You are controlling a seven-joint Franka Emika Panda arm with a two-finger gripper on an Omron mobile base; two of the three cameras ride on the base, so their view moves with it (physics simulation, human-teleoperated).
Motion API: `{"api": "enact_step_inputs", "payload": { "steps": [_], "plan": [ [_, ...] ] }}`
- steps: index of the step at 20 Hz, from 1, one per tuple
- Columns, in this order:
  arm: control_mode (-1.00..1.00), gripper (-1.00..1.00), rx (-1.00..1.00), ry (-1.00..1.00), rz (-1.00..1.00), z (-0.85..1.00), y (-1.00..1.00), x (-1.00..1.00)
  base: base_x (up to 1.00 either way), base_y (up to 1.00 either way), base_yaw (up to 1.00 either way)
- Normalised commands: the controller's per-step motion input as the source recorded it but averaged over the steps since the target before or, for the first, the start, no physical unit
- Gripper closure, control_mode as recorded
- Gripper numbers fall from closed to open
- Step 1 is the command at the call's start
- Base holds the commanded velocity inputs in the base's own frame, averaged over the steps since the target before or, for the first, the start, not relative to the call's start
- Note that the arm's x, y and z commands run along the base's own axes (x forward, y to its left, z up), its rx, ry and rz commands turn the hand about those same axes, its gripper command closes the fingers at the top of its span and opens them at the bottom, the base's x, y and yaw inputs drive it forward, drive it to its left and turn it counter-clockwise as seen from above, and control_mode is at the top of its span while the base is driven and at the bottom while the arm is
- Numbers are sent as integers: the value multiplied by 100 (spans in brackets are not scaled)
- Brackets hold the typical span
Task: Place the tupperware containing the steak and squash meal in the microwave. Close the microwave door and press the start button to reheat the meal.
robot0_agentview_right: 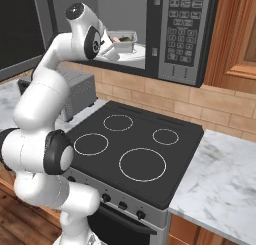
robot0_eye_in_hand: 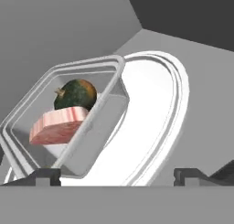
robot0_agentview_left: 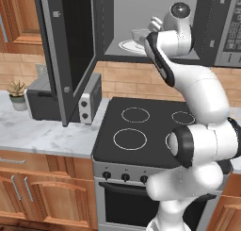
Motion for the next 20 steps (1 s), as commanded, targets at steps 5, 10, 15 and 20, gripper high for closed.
{"api": "enact_step_inputs", "payload": {
  "steps": [5,10,15,20],
  "plan": [
    [-100,-100,-6,-10,0,32,5,-76,0,0,0],
    [-100,-100,-21,0,1,68,23,-71,0,0,0],
    [-100,-100,-26,0,6,77,27,-80,0,0,0],
    [-100,-100,-35,0,11,16,31,-100,0,0,0]
  ]
}}
